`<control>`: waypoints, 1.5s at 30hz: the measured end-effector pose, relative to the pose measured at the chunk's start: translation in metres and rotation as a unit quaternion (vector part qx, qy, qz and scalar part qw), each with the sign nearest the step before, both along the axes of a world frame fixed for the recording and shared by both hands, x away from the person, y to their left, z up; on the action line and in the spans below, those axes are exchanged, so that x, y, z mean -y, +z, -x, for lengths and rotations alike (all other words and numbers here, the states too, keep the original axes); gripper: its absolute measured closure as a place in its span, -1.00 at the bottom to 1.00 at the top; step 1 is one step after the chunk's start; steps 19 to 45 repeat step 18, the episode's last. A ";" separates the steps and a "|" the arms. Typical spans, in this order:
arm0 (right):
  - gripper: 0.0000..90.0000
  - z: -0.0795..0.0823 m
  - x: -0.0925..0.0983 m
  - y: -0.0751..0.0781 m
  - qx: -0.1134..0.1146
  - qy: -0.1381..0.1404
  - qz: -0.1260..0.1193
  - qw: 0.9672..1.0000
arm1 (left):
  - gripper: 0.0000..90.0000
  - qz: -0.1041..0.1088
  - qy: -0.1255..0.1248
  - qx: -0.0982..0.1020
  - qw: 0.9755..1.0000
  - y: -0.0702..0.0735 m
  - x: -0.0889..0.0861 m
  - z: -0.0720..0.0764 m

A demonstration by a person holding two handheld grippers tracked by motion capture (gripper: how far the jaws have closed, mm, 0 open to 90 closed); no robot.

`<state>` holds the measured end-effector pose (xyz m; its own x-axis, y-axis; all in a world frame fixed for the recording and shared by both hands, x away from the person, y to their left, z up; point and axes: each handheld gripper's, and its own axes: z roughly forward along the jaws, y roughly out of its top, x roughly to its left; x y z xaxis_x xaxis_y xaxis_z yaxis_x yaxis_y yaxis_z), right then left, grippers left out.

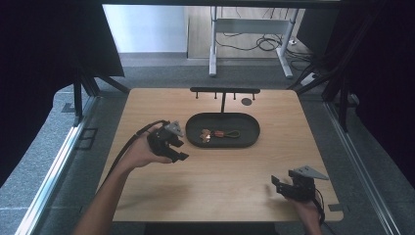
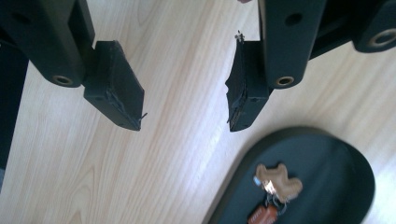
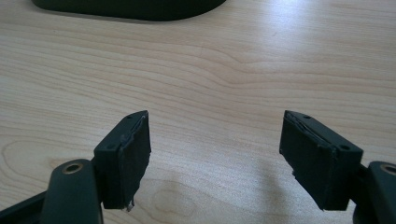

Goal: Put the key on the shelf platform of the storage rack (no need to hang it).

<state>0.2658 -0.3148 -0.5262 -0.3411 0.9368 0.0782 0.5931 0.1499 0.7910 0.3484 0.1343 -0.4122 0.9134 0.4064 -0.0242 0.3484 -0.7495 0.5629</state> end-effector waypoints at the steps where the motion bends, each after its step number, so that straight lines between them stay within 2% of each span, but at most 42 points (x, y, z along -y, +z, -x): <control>1: -0.44 0.000 -0.001 0.000 -0.002 0.000 -0.001 1.000 | 0.03 0.003 0.001 -0.002 1.000 -0.003 -0.003 0.003; 6: -0.44 -0.001 -0.004 0.001 0.001 0.005 0.000 1.000 | 0.03 0.004 0.008 -0.006 1.000 -0.019 -0.015 0.015; 9: -0.44 -0.001 -0.006 0.001 0.001 0.009 0.003 1.000 | 0.03 -0.001 0.021 -0.005 1.000 -0.025 -0.020 0.017; 12: -0.44 -0.001 -0.007 0.002 0.002 0.009 0.003 1.000 | 0.00 0.003 0.026 -0.007 1.000 -0.030 -0.025 0.020; 15: -0.44 -0.001 -0.009 0.005 0.004 0.013 -0.007 1.000 | -0.04 0.002 0.043 -0.004 0.999 -0.038 -0.029 0.026; 18: -0.44 -0.002 -0.012 0.005 0.005 0.021 -0.006 1.000 | -0.07 0.002 0.057 -0.004 0.998 -0.045 -0.031 0.029; 45: -0.44 -0.002 -0.012 0.005 0.005 0.021 -0.006 1.000 | -0.07 0.002 0.057 -0.004 0.998 -0.045 -0.031 0.029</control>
